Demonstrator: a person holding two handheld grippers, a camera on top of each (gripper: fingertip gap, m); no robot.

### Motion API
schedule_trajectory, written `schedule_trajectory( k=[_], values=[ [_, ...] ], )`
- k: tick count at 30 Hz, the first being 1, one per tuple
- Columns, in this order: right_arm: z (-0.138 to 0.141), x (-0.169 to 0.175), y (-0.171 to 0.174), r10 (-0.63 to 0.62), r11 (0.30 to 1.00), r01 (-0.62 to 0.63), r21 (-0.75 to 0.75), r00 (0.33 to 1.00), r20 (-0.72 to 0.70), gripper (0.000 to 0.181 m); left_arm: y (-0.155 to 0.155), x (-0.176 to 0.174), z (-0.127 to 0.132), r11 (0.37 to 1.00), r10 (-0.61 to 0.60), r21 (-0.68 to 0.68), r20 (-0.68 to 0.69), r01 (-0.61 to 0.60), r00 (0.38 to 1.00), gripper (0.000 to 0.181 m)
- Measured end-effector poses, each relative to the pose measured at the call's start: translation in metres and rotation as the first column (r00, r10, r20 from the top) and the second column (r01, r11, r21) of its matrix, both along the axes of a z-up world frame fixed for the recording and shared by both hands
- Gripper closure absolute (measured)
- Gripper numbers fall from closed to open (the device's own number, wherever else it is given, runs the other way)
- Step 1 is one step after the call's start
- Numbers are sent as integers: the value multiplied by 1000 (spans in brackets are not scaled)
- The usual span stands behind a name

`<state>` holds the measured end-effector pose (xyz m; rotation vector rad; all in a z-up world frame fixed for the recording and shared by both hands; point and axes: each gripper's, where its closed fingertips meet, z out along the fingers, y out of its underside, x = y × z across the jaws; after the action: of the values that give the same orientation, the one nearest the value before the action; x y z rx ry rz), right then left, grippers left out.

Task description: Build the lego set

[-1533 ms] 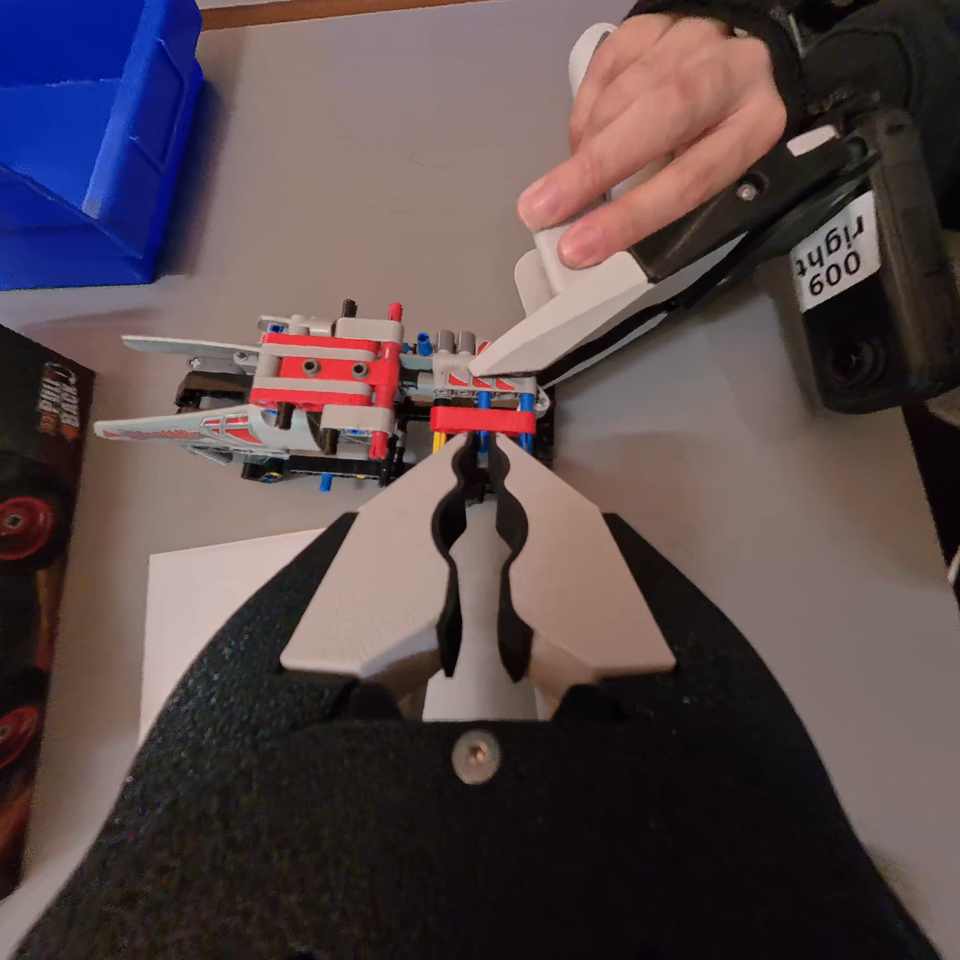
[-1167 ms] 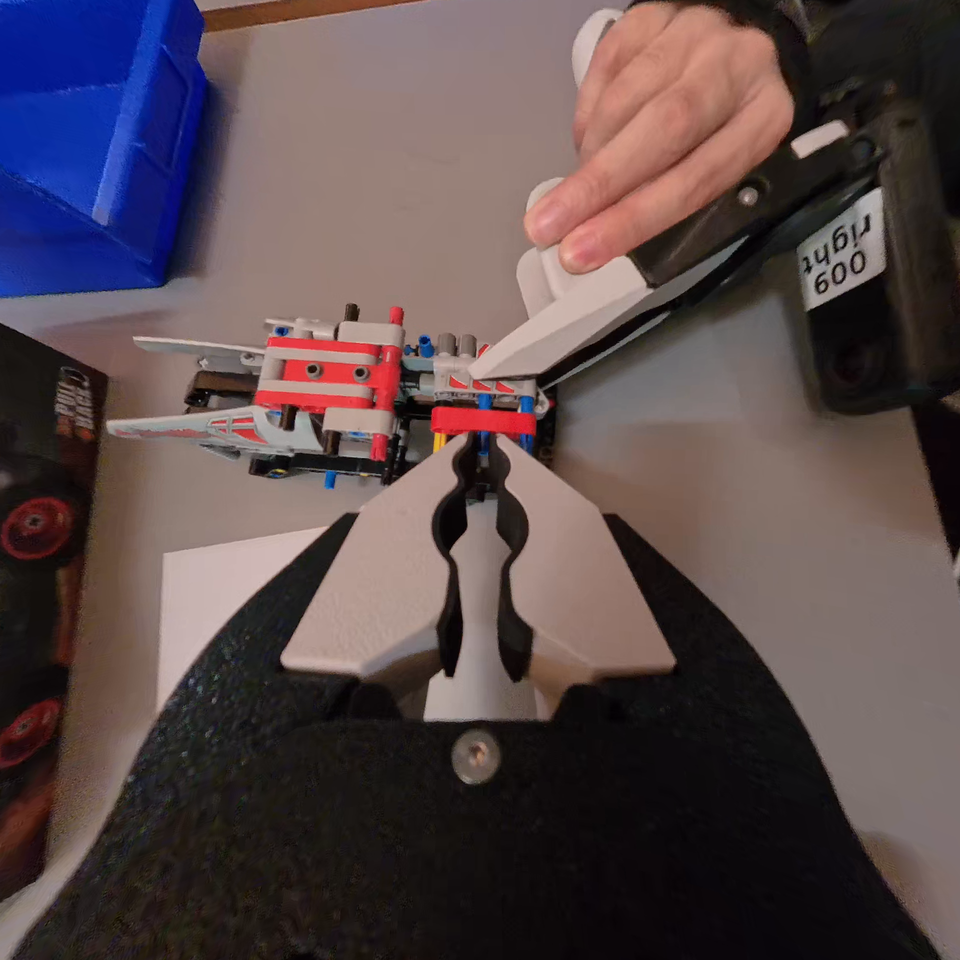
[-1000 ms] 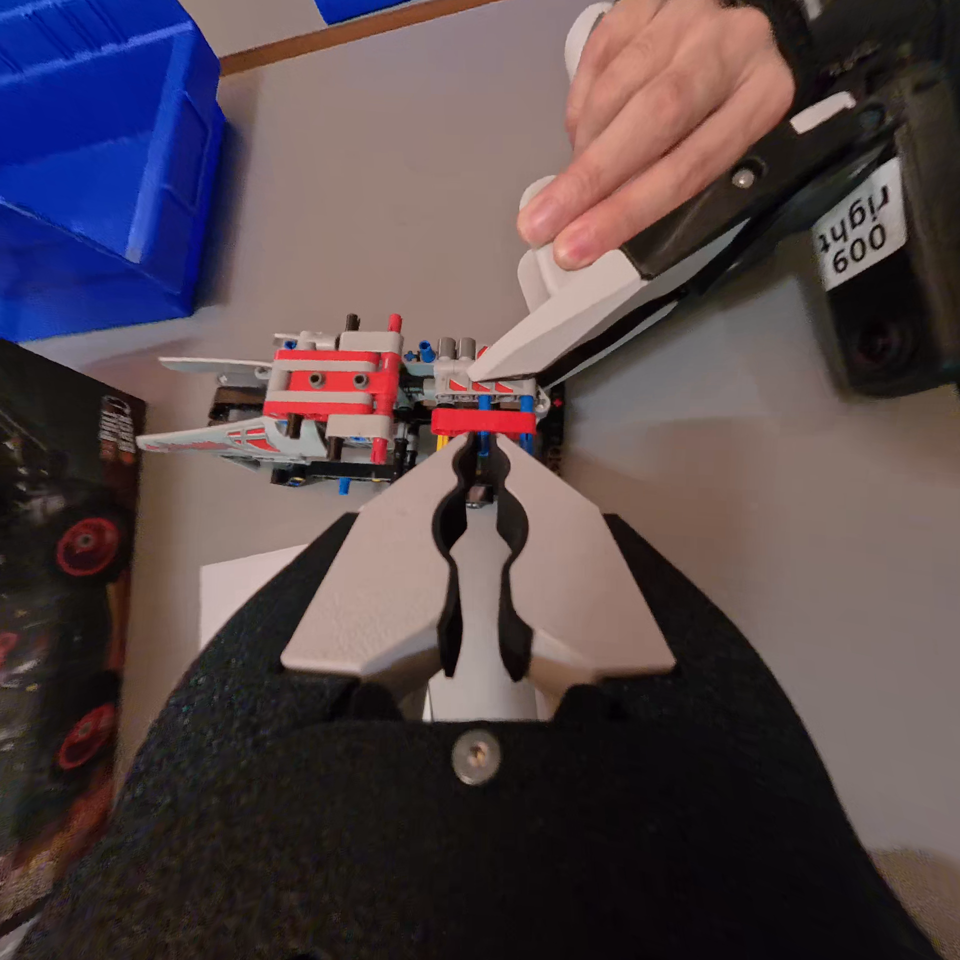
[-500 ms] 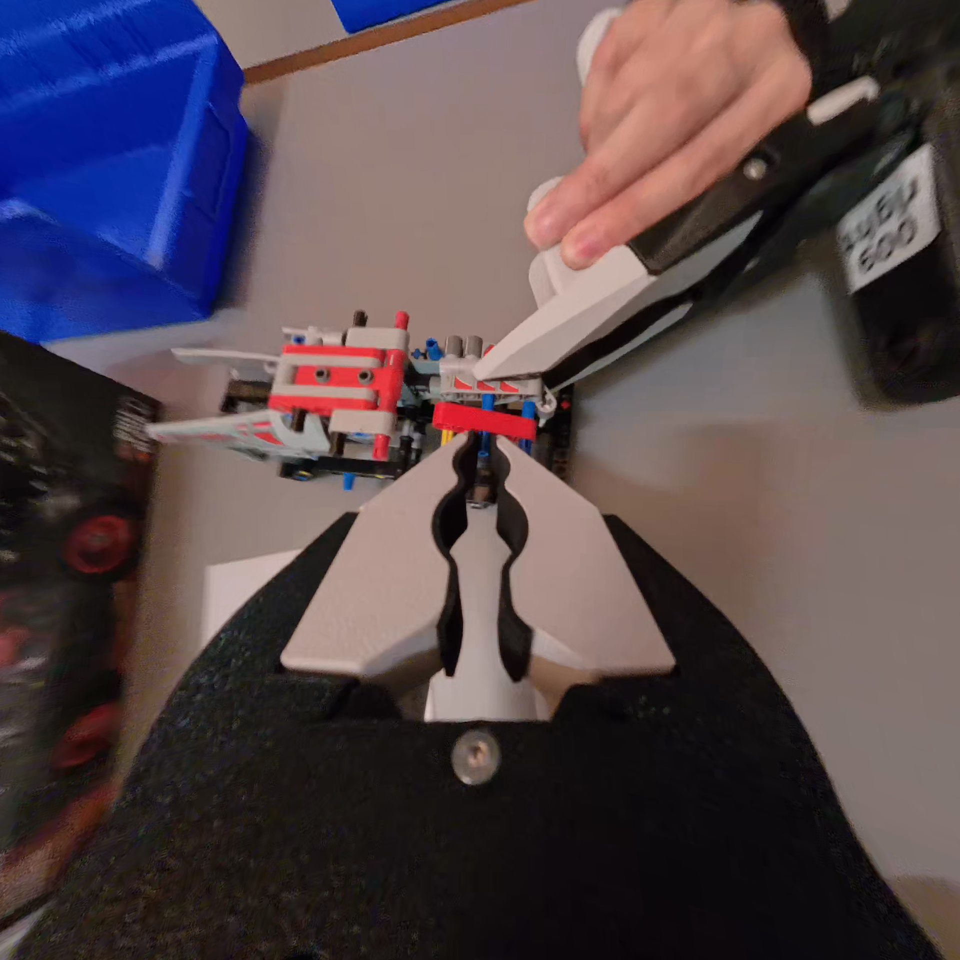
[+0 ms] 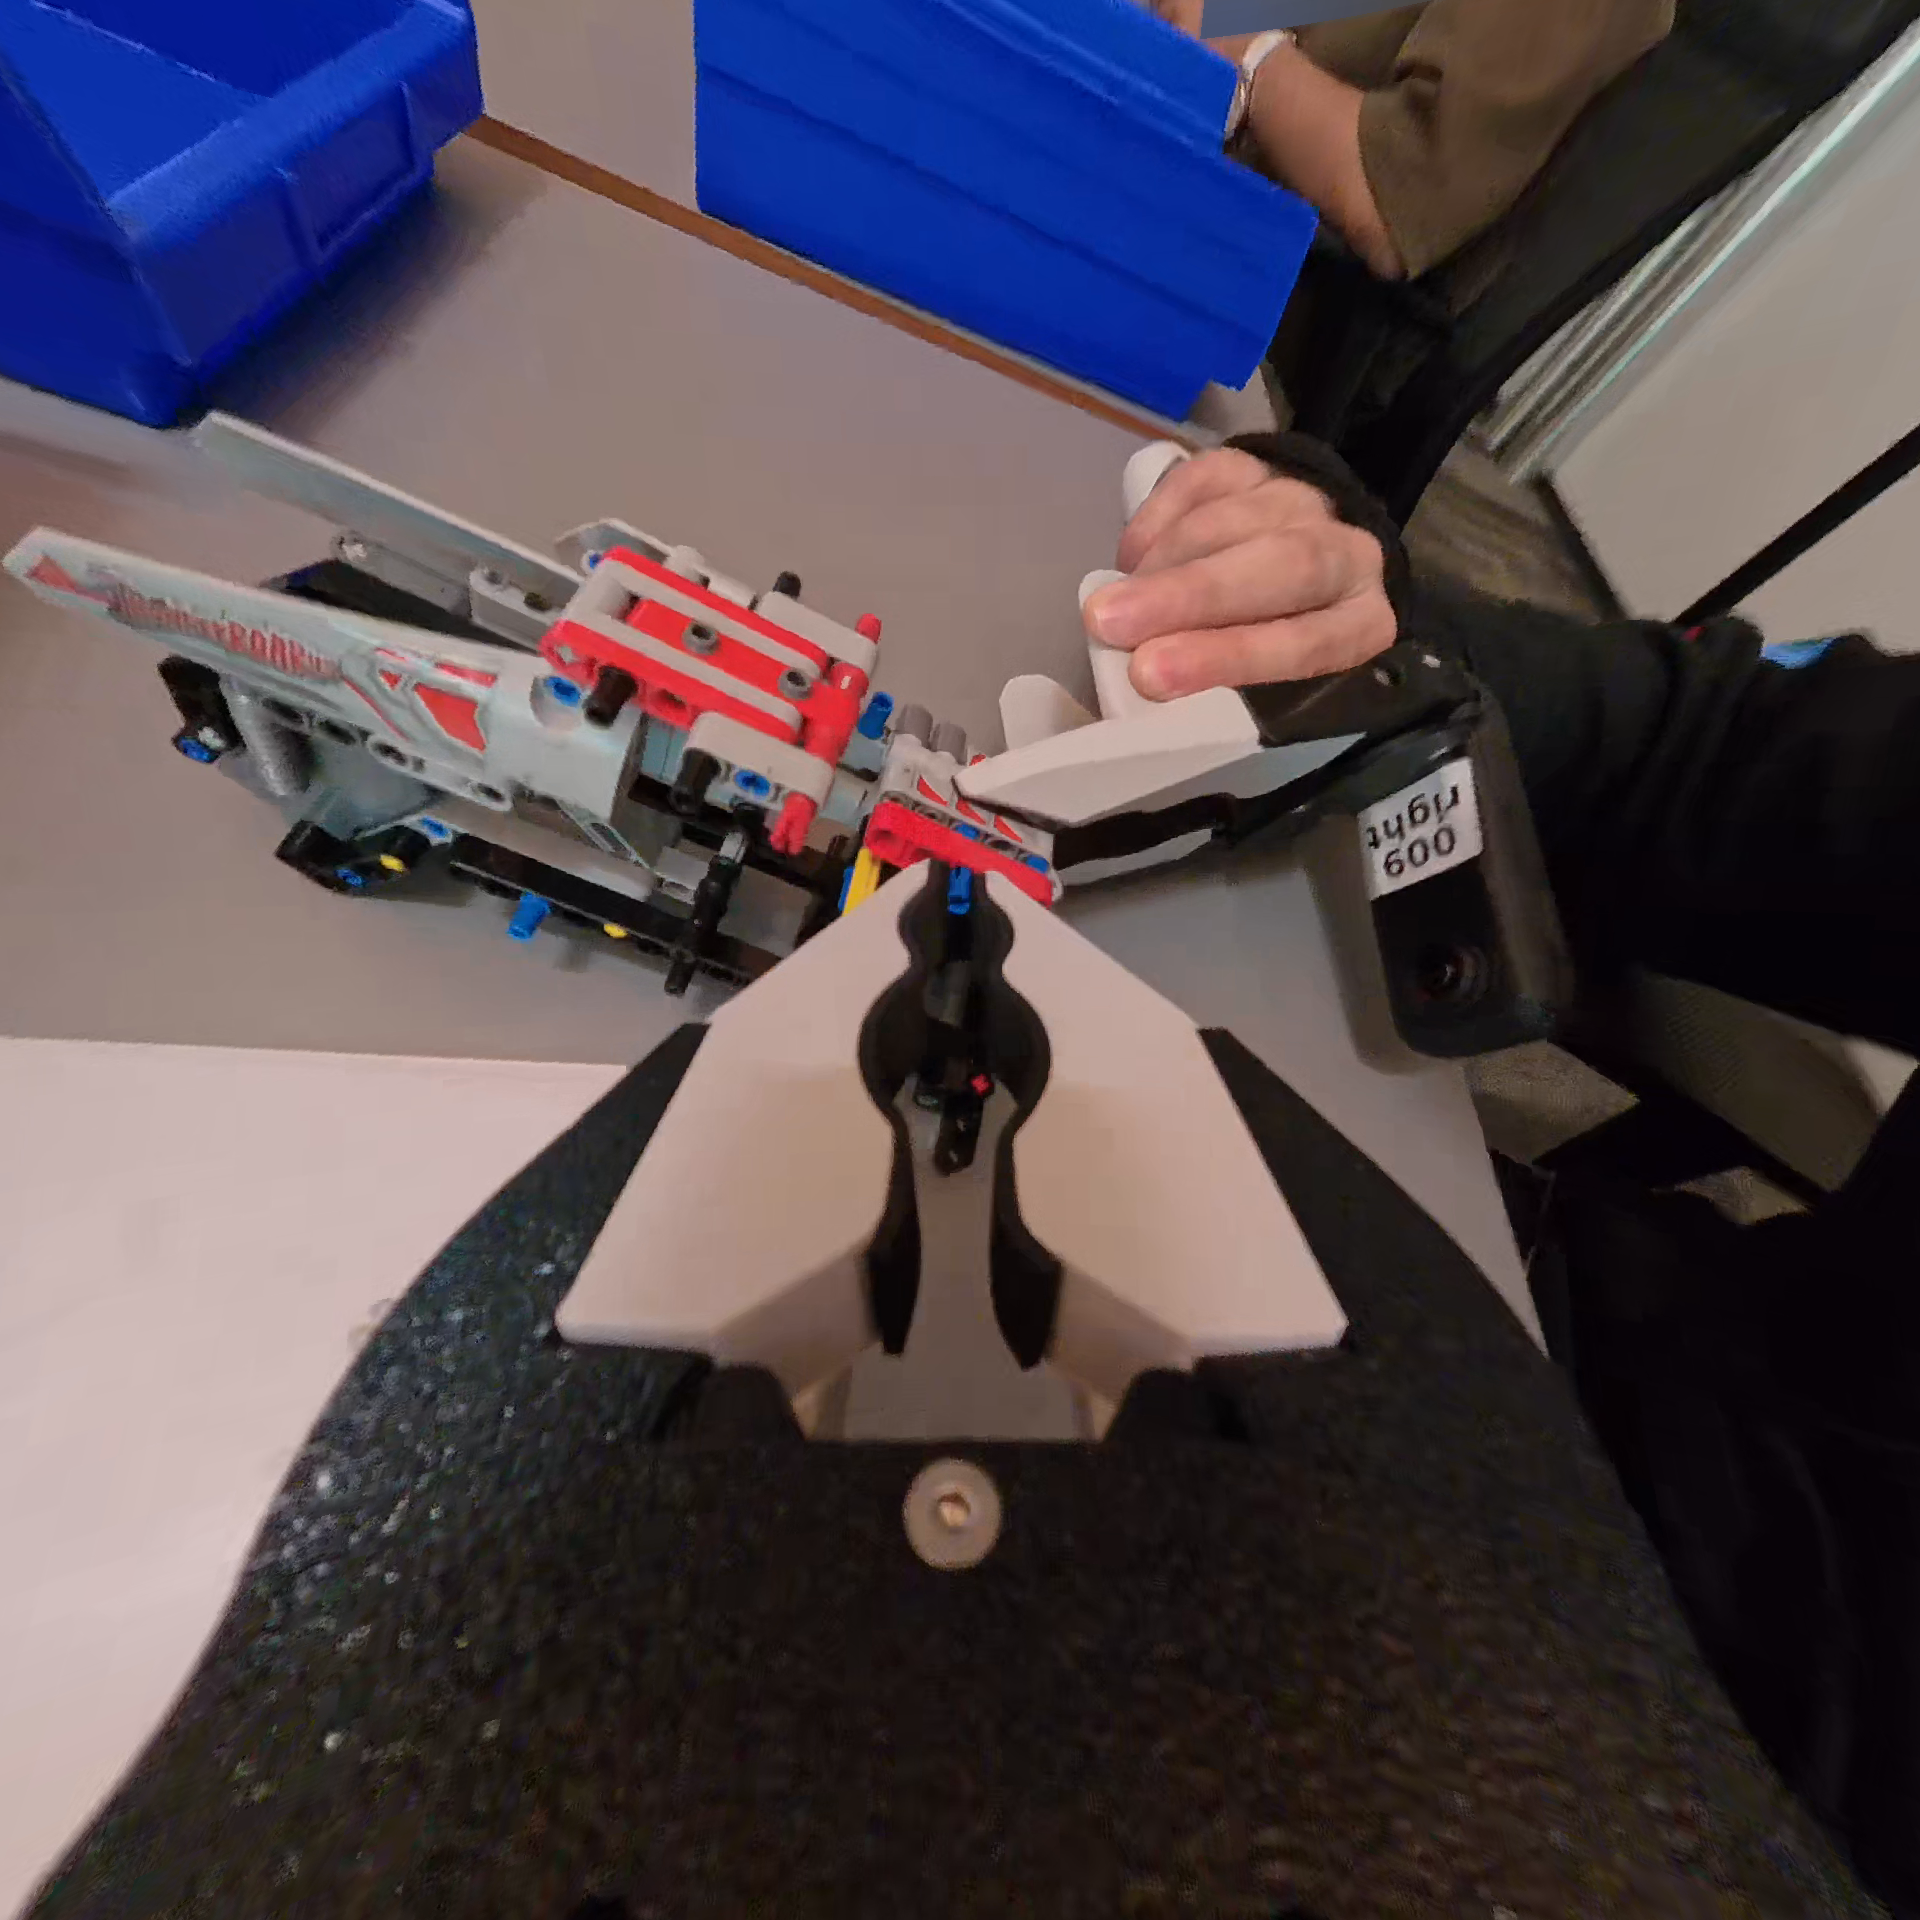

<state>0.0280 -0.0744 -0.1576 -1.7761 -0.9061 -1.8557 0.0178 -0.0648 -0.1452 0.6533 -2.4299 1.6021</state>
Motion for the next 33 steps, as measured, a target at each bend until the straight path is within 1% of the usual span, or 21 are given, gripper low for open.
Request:
schedule_trajectory(
  k=[1, 4, 8, 12, 14, 18, 23, 27, 30, 33],
  values=[
    [0, -1, 0, 0, 1000, 0, 1, 1000, -1, 155, 0, 0, 0, 999, 20, -38, -34, -21, 999, 180],
    [0, -1, 0, 0, 1000, 0, 2, 1000, 3, 155, 0, 0, 1, 985, 60, -149, -151, -83, 987, 180],
    [-1, -2, -1, 0, 1000, 0, 12, 1000, -3, 155, 0, 0, -1, 949, 96, -260, -298, -178, 950, 180],
    [-1, -3, -2, -2, 1000, 2, 15, 1000, -3, 155, 0, 0, -2, 906, 95, -337, -427, -256, 899, 181],
    [-1, -3, -2, -4, 1000, 4, 19, 1000, -7, 155, 0, 1, -2, 891, 95, -354, -467, -284, 879, 180],
    [-1, -2, -3, -12, 1000, 12, 22, 1000, -5, 155, -1, 2, -1, 865, 102, -383, -501, -326, 860, 180],
    [-1, -3, -3, -15, 1000, 15, 25, 1000, -4, 156, -1, 2, 0, 827, 53, -420, -604, -374, 795, 181],
    [-2, -4, -3, -10, 1000, 10, 18, 1000, 7, 155, 0, 4, 1, 806, 30, -432, -652, -404, 758, 181],
    [-2, -4, -3, -14, 1000, 14, 14, 1000, 14, 155, -1, 5, 2, 805, 66, -425, -630, -415, 774, 181],
    [-2, -2, -3, -19, 1000, 19, 20, 1000, 11, 155, 0, 6, 1, 836, 128, -390, -547, -387, 827, 181]
  ],
)
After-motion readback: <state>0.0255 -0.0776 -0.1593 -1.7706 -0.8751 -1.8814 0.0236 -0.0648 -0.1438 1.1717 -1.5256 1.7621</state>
